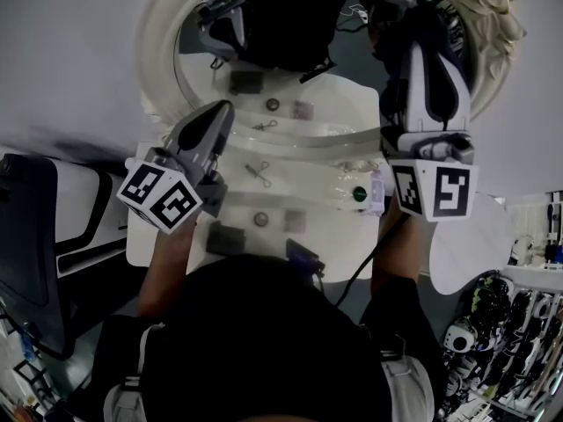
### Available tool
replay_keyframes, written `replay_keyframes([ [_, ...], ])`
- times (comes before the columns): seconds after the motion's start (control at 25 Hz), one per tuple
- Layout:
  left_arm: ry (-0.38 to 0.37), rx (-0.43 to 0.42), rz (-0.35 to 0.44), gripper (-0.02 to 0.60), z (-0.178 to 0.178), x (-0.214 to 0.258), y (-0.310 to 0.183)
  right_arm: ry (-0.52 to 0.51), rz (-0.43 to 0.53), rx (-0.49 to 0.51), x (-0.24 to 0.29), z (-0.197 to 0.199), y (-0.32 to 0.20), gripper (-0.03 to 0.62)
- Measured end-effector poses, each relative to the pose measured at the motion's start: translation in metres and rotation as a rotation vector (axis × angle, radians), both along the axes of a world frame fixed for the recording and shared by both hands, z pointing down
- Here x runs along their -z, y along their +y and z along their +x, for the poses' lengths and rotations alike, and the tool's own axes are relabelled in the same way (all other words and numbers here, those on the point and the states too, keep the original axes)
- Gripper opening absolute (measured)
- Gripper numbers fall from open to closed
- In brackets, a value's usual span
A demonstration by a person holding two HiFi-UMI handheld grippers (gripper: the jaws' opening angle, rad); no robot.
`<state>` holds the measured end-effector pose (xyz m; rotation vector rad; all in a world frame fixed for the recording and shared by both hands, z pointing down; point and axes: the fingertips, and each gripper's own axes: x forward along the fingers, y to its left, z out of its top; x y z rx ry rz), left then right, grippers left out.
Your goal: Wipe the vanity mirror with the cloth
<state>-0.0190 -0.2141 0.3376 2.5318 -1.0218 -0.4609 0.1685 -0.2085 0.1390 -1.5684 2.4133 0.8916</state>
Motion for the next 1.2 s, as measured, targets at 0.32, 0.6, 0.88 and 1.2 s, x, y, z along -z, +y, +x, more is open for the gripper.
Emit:
replay_keyframes([
  [0.32,0.010,0.010,-0.001,0.002,0.000,0.002,-0.001,0.194,0.021,0.026,-0.019,-0.055,-0.001,0.035],
  [0.6,-0.003,0.014,-0.002,0.002,-0.003,-0.001,-0.001,0.316,-0.002,0.019,-0.081,-0.081,-0.008,0.035],
  [0.88,-0.002,0.022,-0.004,0.002,-0.005,0.001,0.001,0.430,-0.138,0.027,-0.147,-0.092,-0.015,0.035],
  [1.2,-0.007,0.033,-0.006,0.002,-0.008,0.002,-0.001,0.403,-0.240,0.062,-0.203,-0.092,-0.018,0.035],
])
